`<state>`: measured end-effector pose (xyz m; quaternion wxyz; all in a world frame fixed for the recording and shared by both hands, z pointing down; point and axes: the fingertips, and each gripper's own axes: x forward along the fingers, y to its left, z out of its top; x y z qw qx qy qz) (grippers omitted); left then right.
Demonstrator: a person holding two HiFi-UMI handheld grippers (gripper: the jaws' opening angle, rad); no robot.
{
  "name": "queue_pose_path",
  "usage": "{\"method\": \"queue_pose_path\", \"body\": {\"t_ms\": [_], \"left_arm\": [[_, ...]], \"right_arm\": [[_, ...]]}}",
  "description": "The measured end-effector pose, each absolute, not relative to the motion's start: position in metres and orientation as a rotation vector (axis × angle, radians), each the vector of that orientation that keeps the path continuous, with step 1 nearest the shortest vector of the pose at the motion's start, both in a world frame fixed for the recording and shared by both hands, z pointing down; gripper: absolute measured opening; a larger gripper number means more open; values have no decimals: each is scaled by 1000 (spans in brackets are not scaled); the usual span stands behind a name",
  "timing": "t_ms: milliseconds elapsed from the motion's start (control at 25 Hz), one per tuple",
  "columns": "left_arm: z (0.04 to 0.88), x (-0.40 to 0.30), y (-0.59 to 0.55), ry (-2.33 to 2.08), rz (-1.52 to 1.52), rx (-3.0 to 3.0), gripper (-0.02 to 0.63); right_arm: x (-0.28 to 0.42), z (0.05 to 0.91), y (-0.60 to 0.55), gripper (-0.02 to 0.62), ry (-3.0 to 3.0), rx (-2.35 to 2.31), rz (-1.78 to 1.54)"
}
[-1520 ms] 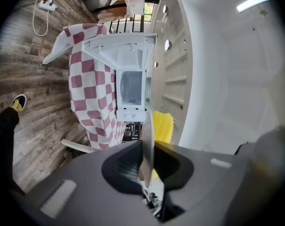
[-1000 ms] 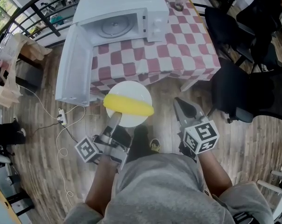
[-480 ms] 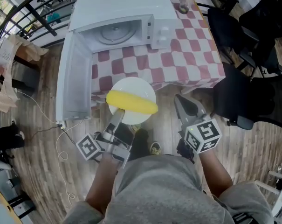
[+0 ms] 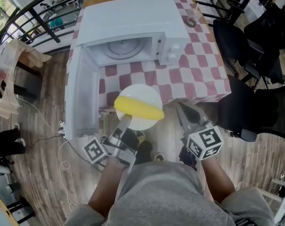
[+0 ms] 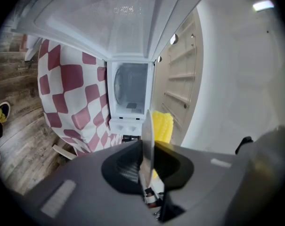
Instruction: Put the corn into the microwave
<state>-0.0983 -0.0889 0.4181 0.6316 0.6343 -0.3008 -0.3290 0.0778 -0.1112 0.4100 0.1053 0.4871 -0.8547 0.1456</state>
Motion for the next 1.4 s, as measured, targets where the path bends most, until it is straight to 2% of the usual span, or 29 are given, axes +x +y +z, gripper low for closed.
{"method": "queue_pose_path", "body": {"t_ms": [560,1400], "left_arm": [[421,-128,-132,-677,-755,1436,44],[414,-127,-175,-624,-747,1452,43]], "right_arm": [[37,412,-152,-2,-2496,1416,424],[22,402,-183,-2,-2427,1494,383]]}}
